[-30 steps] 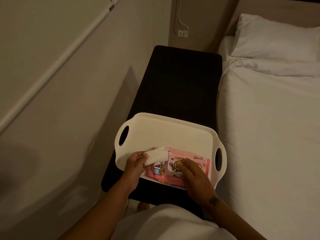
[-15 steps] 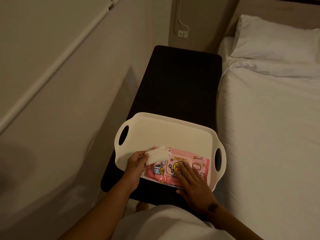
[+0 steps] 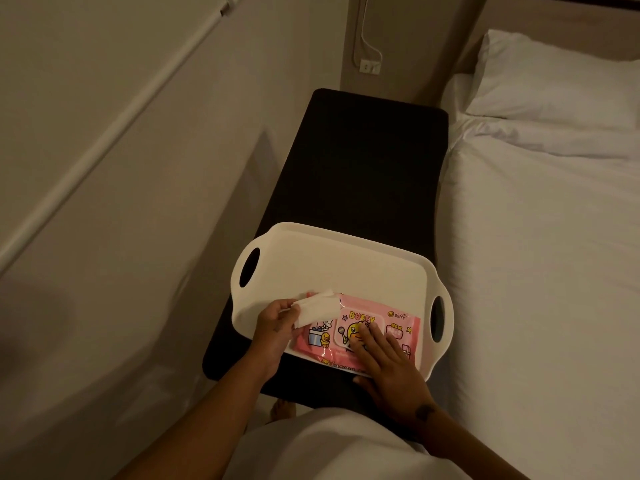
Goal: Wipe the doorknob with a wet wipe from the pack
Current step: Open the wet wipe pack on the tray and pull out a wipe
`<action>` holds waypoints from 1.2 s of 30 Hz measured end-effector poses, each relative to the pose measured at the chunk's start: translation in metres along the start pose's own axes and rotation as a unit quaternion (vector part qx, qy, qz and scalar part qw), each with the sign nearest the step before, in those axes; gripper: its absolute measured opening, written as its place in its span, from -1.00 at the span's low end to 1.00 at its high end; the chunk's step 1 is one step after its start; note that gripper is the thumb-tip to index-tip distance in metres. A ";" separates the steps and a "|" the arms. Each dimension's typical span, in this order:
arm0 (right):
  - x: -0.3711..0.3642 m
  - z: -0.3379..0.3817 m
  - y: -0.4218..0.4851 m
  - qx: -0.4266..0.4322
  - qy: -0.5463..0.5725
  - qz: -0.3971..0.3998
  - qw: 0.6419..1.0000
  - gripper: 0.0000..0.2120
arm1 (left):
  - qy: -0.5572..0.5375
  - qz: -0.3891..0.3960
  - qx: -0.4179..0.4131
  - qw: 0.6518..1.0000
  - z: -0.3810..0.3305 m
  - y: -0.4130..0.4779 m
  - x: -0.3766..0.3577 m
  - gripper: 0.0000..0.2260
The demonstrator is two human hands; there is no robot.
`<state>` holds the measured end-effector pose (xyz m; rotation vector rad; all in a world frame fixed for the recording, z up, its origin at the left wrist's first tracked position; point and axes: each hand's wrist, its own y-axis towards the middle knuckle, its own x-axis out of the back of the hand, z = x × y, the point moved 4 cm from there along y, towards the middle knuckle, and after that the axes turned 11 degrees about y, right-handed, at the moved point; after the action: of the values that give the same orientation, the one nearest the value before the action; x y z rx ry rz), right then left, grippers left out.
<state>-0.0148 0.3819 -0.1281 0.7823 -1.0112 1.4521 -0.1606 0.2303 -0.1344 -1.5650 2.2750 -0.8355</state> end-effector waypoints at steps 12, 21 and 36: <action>0.004 0.005 -0.001 0.013 0.032 -0.008 0.999 -0.42 | -0.001 0.005 0.003 1.000 0.001 -0.005 0.000 -0.81; 0.034 0.012 0.012 -0.038 0.213 -0.116 0.969 -0.70 | -0.021 0.036 -0.028 0.999 -0.007 -0.023 -0.008 -0.92; 0.050 0.028 0.045 0.036 0.398 -0.135 0.907 -0.88 | -0.095 -0.021 -0.037 0.995 0.007 -0.071 -0.017 -0.90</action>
<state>-0.0679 0.3780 -0.0785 0.2938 -0.2114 1.3769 -0.0961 0.2259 -0.1001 -1.6533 2.1668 -0.5892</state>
